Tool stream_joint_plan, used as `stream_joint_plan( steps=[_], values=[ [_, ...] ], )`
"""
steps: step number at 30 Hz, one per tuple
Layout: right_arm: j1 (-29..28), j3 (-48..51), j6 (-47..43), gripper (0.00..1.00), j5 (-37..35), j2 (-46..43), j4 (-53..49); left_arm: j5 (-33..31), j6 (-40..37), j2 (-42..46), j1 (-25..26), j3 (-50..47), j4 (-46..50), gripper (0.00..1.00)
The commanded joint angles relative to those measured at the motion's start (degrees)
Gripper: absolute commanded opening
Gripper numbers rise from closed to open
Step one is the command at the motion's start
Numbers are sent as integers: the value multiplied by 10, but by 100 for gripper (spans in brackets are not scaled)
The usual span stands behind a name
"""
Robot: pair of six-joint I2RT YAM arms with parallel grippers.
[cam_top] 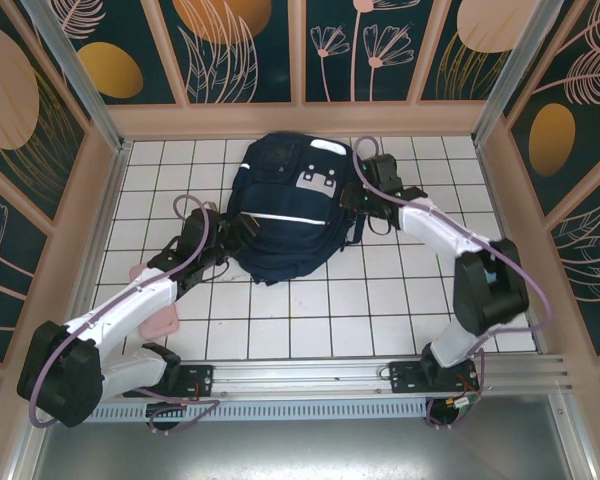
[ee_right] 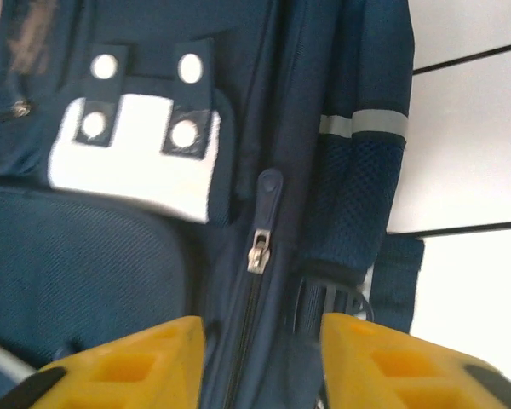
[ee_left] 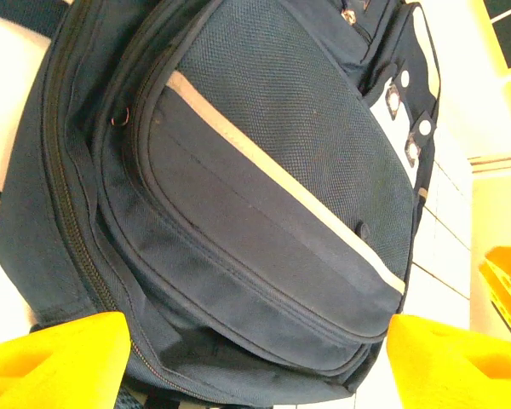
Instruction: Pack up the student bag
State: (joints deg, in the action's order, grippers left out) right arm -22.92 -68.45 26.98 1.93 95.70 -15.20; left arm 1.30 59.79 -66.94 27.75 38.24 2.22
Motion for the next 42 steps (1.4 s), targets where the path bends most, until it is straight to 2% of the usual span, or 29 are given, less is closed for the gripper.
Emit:
stream_joint_plan(
  steps=[1,6,14,20,23,29,35,42],
  values=[
    [12,-60,31,34,18,65,-17,-18,-46,-5,-2,10,29,80],
    [13,-126,22,32,17,142,-39,1,-56,-27,-2,9,10,81],
    [14,-164,1,32,31,192,-58,24,-58,-57,-2,7,-7,81],
    [14,-168,-10,21,8,195,-82,40,-56,-69,-2,2,-21,81],
    [13,-161,-18,17,0,185,-86,43,-58,-75,-2,6,-22,81],
    [10,-136,-31,1,2,145,-75,53,-64,-88,-3,16,-28,80],
    [-7,-69,-57,0,16,69,-35,145,-71,-96,0,18,-105,72],
    [-37,35,-111,0,93,-21,42,157,-55,-130,20,34,-140,63]
  ],
)
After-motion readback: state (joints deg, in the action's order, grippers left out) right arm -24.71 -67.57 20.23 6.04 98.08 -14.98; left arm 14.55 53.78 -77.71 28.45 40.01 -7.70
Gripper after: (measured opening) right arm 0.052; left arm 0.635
